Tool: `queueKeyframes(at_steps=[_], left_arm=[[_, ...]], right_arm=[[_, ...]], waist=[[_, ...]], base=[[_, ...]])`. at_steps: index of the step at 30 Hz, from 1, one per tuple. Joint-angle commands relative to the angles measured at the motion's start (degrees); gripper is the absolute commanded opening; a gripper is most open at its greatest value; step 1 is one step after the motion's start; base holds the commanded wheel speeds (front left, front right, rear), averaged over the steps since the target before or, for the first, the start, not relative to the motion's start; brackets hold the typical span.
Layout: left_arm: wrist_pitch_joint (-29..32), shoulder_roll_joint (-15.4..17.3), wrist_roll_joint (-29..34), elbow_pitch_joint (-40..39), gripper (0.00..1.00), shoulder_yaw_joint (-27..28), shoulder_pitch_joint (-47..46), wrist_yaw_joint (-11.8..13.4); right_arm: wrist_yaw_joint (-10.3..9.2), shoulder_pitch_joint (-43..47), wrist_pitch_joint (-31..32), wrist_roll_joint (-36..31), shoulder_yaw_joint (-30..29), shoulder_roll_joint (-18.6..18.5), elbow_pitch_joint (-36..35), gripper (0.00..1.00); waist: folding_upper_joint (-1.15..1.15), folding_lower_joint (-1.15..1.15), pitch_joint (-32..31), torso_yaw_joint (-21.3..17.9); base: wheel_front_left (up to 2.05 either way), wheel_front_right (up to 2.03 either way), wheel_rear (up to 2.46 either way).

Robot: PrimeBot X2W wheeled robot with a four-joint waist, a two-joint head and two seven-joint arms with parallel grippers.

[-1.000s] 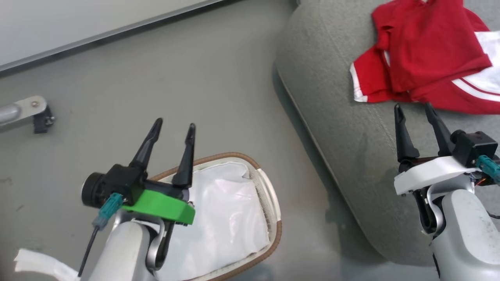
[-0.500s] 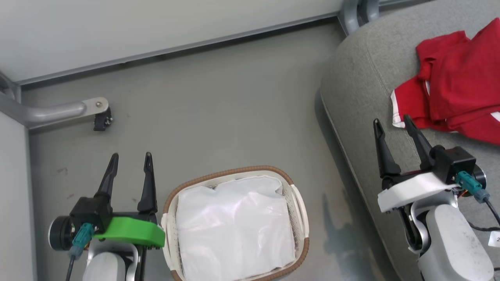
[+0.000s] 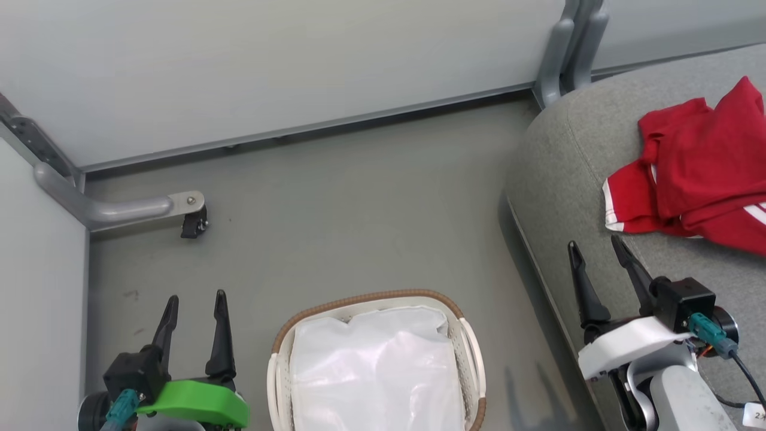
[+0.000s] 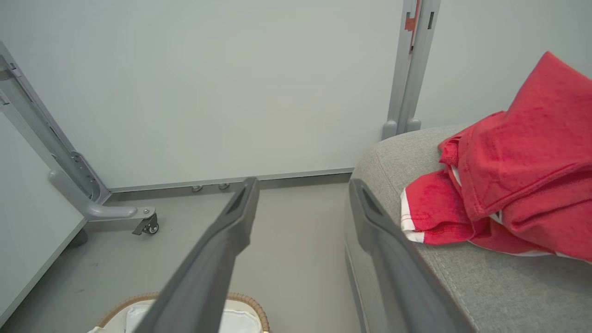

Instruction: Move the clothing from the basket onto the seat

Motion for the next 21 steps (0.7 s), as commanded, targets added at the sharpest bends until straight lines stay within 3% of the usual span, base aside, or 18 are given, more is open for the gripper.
queueKeyframes(at_steps=[1,6,7,12,21], left_arm=[[0.0,0.0,-0.4,0.0,1.00,0.4,1.2,0.0],[0.0,0.0,-2.5,0.3,1.00,0.3,2.8,-0.2],[0.0,0.0,-2.7,0.4,0.00,0.1,2.2,0.0],[0.1,-0.2,-3.2,2.7,0.00,-0.3,2.5,0.0],[2.7,-0.2,-12.5,2.2,0.00,0.7,1.7,-0.1]], right_arm=[[-0.08,1.1,-0.3,-0.3,-0.1,0.0,0.1,1.00],[-0.08,2.4,-0.3,-0.4,-0.2,0.2,0.3,1.00],[0.00,1.7,0.0,-0.1,-0.1,0.2,0.1,0.00],[0.00,2.7,0.2,0.3,-0.1,0.7,2.3,0.00],[-0.01,2.7,2.9,10.2,-1.1,0.8,1.8,0.00]], waist=[[0.00,0.00,-1.5,0.6],[0.00,0.00,-2.3,0.8],[0.00,0.00,-2.2,0.7],[0.00,0.00,-2.4,0.8],[0.00,0.00,-2.7,0.9]], base=[[0.00,0.00,0.00],[0.00,0.00,0.00],[0.00,0.00,0.00],[0.00,0.00,0.00],[0.00,0.00,0.00]])
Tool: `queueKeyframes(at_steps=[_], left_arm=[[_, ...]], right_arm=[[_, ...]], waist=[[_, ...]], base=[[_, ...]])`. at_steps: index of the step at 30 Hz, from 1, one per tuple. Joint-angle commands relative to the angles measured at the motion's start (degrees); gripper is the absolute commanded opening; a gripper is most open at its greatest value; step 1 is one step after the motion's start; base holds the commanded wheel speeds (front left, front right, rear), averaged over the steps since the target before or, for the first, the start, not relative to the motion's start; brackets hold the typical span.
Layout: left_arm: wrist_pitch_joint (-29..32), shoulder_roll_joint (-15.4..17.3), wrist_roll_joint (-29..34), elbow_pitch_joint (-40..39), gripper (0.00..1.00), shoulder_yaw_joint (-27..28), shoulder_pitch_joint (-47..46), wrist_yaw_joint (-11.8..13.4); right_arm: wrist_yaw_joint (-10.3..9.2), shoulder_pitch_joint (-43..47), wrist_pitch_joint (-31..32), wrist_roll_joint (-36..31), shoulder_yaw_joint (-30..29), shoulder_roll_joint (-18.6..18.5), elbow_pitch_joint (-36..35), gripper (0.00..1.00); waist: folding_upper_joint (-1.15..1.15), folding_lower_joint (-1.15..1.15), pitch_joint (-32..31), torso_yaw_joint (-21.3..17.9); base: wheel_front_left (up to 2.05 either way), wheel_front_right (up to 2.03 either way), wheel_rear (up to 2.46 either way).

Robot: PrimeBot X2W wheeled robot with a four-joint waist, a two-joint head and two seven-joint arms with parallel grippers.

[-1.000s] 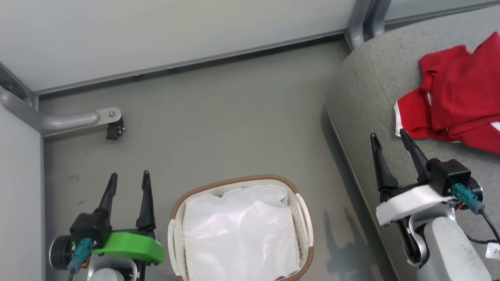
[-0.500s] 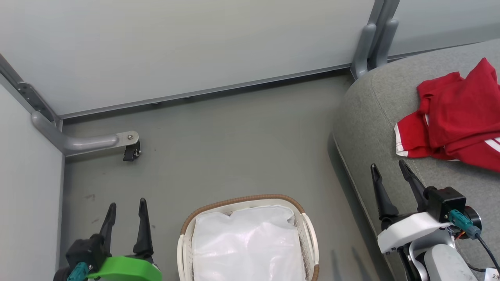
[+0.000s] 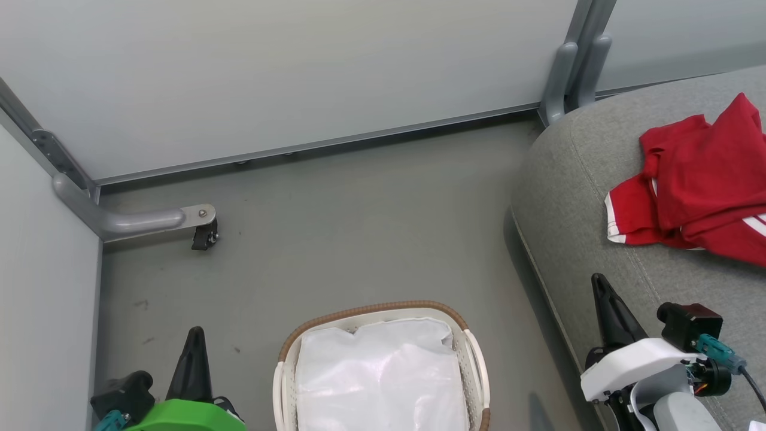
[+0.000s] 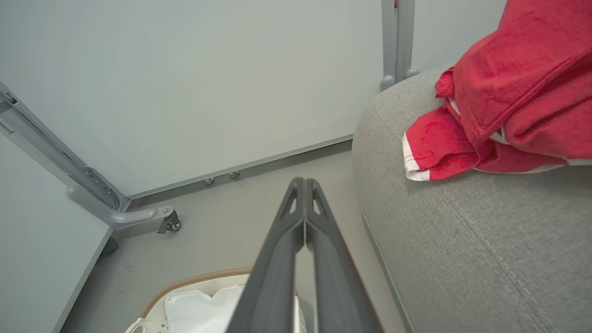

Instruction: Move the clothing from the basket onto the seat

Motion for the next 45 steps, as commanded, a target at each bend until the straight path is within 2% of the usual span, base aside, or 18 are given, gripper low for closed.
queueKeyframes(at_steps=[1,22,45], left_arm=[[0.5,0.1,-2.3,-1.1,0.00,0.6,-1.1,-0.1],[5.6,0.2,-20.3,-2.1,0.00,2.6,-2.8,-0.3],[10.1,0.3,-35.8,-3.1,0.00,4.4,-4.3,-0.5]], right_arm=[[-0.01,-0.6,0.6,2.6,-0.5,-0.3,-1.1,0.00],[-0.02,-0.4,5.6,22.0,-2.3,-0.1,-2.1,0.00],[-0.03,-0.2,10.0,38.7,-3.9,0.0,-3.0,0.00]], waist=[[0.00,0.00,-0.1,0.0],[0.00,0.00,-0.9,0.5],[0.00,0.00,-1.9,1.0]], base=[[0.00,0.00,0.00],[0.00,0.00,0.00],[0.00,0.00,0.00]])
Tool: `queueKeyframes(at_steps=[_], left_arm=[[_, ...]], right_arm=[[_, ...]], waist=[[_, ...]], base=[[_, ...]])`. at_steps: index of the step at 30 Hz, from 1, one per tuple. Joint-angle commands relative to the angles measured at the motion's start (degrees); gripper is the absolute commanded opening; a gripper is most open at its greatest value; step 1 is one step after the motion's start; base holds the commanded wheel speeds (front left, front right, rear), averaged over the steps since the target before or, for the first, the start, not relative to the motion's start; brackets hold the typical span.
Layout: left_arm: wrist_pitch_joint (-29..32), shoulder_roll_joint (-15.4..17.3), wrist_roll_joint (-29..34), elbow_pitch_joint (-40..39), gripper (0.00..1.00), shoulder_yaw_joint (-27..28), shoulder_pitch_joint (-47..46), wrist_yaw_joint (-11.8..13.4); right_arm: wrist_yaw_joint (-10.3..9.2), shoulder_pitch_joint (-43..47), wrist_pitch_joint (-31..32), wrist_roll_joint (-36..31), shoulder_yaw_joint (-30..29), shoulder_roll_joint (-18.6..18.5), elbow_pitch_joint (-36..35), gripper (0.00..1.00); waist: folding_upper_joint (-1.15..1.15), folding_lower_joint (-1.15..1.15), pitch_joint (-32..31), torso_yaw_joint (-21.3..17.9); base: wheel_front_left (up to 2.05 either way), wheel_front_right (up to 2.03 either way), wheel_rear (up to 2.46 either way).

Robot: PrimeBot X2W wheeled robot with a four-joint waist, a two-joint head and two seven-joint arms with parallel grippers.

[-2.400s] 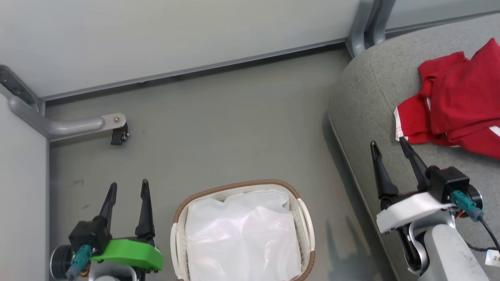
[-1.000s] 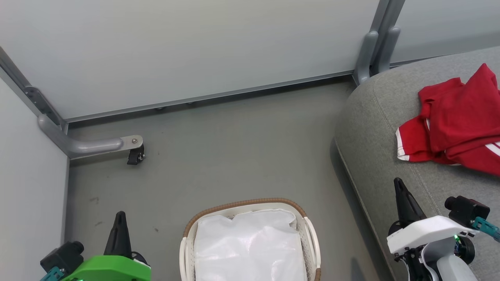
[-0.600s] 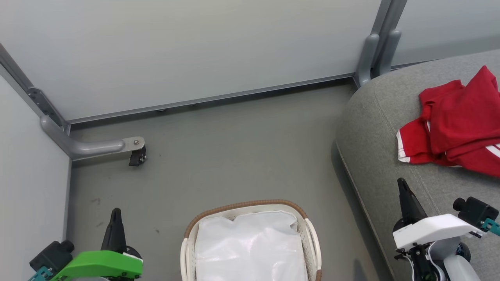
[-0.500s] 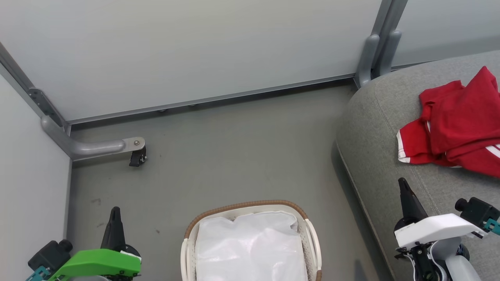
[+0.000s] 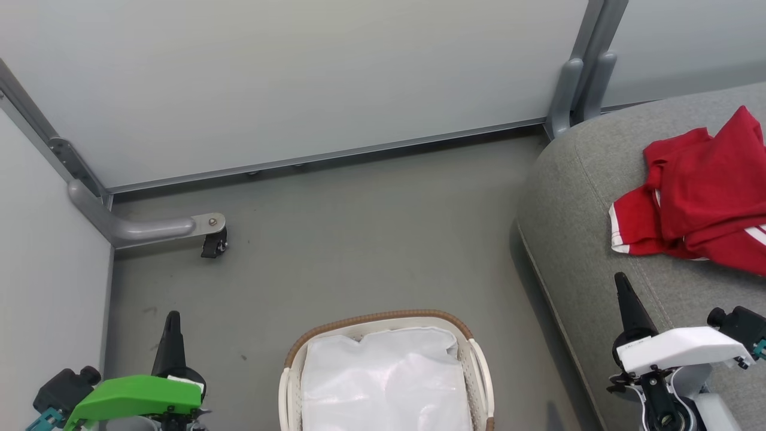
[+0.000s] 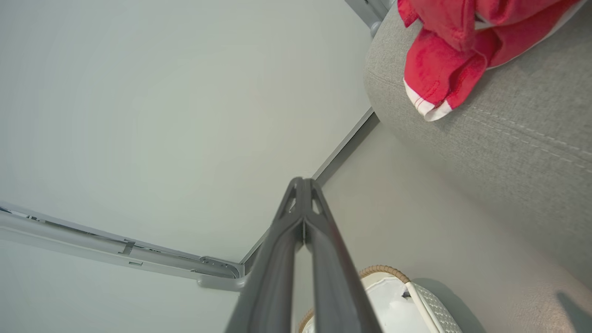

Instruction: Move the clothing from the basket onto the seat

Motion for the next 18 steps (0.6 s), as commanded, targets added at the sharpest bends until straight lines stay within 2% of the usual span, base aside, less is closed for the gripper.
queueKeyframes(at_steps=[1,18], left_arm=[[0.4,0.3,-1.6,-0.9,0.00,0.4,-1.5,-0.2],[3.1,0.4,-11.0,-1.3,0.00,1.5,-2.4,-0.3]], right_arm=[[-0.02,-0.2,0.4,1.7,-0.3,-0.2,-0.8,0.00],[-0.03,-0.1,3.1,11.7,-1.3,-0.1,-1.3,0.00]], waist=[[0.00,0.00,-0.1,0.0],[0.00,0.00,-0.8,0.4]], base=[[0.00,0.00,0.00],[0.00,0.00,0.00]])
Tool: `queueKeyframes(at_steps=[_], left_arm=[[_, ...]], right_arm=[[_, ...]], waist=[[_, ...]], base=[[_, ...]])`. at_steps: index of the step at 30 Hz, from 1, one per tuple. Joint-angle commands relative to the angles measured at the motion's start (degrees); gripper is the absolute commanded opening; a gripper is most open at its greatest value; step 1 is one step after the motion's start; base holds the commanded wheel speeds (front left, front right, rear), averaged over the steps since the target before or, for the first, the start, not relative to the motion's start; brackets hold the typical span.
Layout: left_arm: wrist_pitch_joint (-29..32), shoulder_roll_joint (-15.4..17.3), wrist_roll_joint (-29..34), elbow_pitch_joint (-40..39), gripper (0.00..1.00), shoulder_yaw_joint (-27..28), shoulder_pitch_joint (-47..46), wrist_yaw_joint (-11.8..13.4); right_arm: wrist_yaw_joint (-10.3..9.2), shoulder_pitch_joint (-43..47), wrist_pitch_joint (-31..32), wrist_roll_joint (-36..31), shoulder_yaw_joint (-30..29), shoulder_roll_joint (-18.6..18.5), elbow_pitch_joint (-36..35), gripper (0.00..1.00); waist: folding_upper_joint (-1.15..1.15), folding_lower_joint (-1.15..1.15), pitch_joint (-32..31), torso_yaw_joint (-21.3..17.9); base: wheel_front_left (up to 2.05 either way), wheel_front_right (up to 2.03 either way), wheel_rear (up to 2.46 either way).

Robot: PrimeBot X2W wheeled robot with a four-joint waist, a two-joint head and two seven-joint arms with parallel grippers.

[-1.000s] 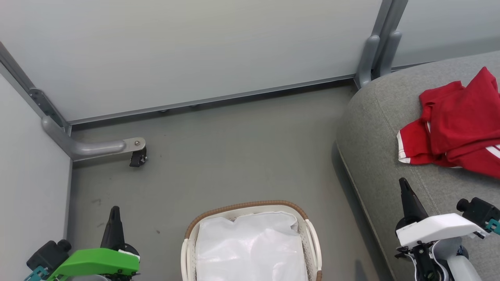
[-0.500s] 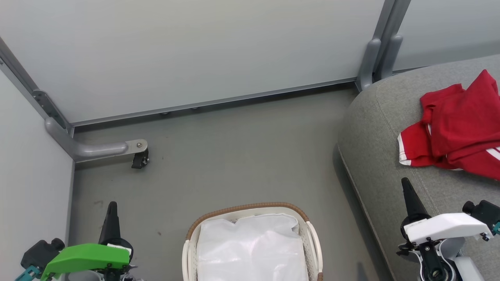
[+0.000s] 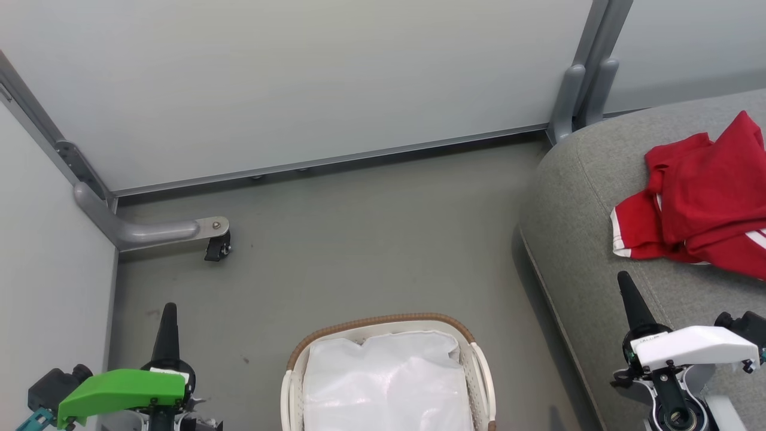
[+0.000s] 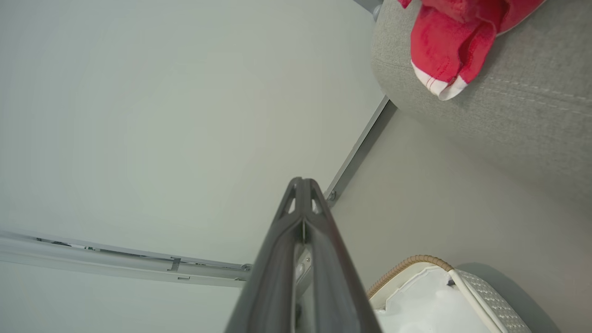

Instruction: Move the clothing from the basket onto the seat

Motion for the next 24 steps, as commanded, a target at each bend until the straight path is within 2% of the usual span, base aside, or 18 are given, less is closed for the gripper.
queueKeyframes(at_steps=[1,24], left_arm=[[0.4,0.3,-1.6,-0.5,0.00,0.4,-1.5,-0.3],[3.4,0.4,-12.0,-1.1,0.00,1.6,-2.4,-0.4]], right_arm=[[-0.03,-0.1,0.4,1.5,-0.3,-0.2,-0.6,0.00],[-0.03,0.1,3.4,12.8,-1.4,-0.1,-1.1,0.00]], waist=[[0.00,0.00,-0.1,0.0],[0.00,0.00,-1.0,0.5]], base=[[0.00,0.00,0.00],[0.00,0.00,0.00]])
